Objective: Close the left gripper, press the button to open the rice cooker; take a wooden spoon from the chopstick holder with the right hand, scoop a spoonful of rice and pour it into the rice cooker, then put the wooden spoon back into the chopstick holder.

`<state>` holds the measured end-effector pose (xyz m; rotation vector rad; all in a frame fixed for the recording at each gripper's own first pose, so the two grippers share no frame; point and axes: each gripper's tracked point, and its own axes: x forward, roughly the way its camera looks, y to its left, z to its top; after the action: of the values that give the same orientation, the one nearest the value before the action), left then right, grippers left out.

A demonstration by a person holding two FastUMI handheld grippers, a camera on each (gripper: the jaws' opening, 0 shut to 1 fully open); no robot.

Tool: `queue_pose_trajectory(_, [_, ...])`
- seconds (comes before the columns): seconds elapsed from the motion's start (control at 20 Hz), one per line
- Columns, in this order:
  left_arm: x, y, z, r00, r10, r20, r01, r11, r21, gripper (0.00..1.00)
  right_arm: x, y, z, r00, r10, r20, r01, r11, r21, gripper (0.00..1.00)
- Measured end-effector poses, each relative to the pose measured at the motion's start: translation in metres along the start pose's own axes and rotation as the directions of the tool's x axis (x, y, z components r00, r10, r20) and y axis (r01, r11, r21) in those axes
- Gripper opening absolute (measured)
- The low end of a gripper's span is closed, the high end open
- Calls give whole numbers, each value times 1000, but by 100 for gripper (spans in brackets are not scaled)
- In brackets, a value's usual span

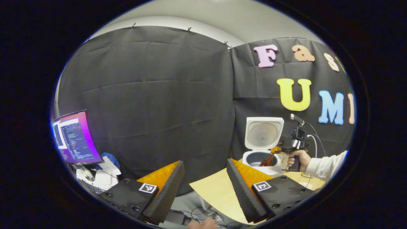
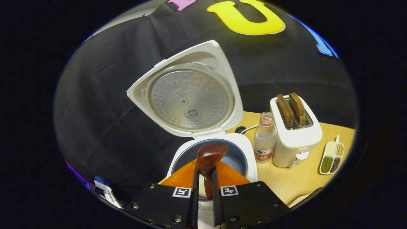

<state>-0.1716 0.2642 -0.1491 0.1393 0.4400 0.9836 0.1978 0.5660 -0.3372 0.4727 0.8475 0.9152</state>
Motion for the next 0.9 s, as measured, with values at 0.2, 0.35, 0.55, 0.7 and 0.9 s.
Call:
queue_pose_trajectory(0.2, [-2, 2, -3, 1000, 17, -8, -17, 1000, -13, 91, -7, 25, -22, 998, 33, -48, -45, 963, -266, 19])
queue_pose_trajectory(0.35, [-3, 2, -5, 1000, 21, -8, -21, 1000, -10, 91, -13, 36, -33, 999, 15, -28, -26, 905, -425, 19])
queue_pose_trajectory(0.55, [-4, 5, -5, 1000, 20, -4, -20, 1000, 0, 91, -18, 50, -29, 998, -13, 61, 45, 827, -560, 19])
queue_pose_trajectory(0.7, [-5, 5, -6, 1000, 24, 2, -24, 1000, 2, 97, -18, 50, -33, 999, -13, 41, 33, 838, -545, 19])
queue_pose_trajectory(0.9, [-6, 6, -5, 1000, 26, 8, -26, 1000, -6, 96, -24, 40, -15, 999, 31, 24, -24, 966, -256, 19])
